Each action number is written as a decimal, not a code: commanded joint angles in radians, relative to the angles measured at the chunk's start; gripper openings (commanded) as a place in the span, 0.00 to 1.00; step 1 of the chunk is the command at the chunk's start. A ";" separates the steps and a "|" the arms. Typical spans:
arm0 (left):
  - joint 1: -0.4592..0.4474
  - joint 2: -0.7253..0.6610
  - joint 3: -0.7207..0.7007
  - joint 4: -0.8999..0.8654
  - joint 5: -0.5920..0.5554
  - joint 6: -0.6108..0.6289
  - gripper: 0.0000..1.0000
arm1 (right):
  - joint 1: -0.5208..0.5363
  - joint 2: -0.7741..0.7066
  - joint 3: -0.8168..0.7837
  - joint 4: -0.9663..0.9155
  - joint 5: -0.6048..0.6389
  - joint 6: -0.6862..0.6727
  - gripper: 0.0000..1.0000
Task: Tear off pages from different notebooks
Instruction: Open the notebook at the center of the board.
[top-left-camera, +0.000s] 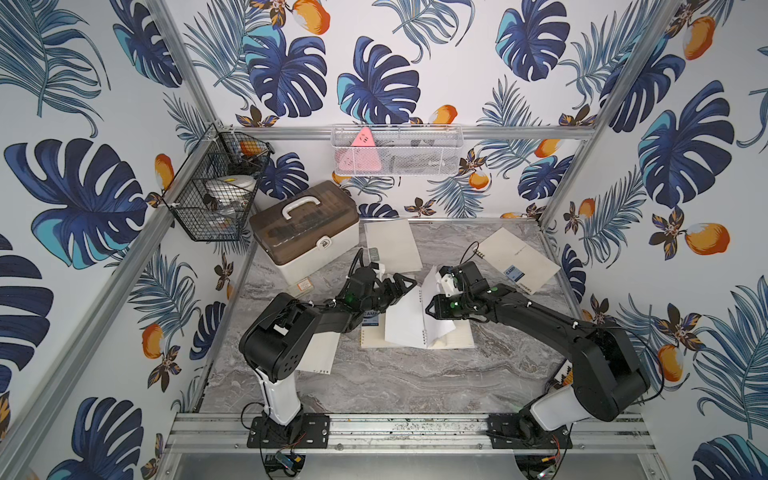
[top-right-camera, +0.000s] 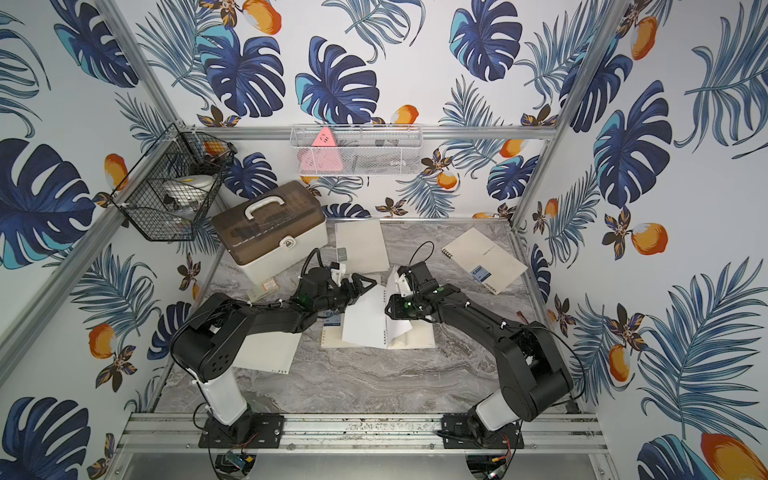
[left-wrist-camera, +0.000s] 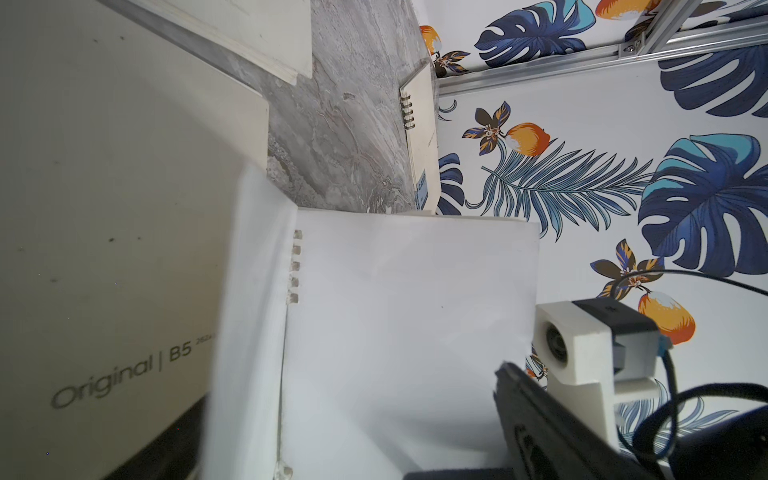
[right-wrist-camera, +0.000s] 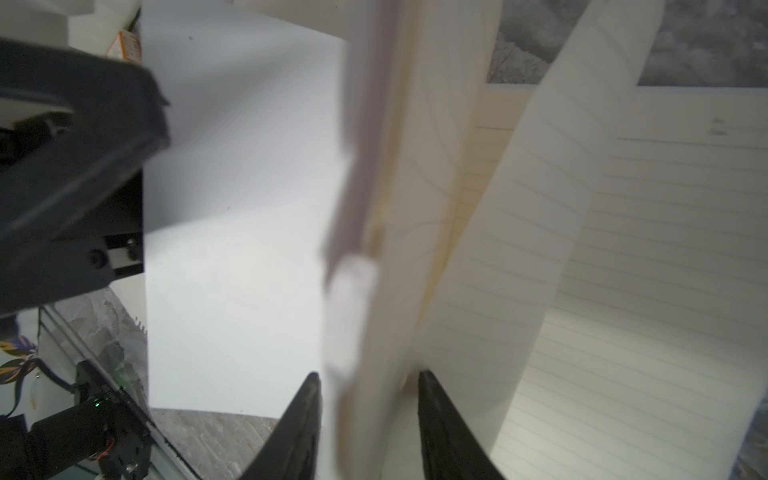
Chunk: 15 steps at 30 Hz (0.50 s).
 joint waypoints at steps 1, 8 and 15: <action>0.004 -0.014 -0.006 0.015 0.008 0.001 0.93 | 0.003 0.006 0.016 -0.098 0.138 -0.017 0.43; 0.007 -0.010 -0.011 0.041 0.013 -0.010 0.86 | 0.007 -0.013 0.065 -0.195 0.287 -0.048 0.40; 0.007 -0.006 -0.008 0.038 0.014 -0.008 0.84 | 0.014 0.031 0.105 -0.241 0.343 -0.082 0.48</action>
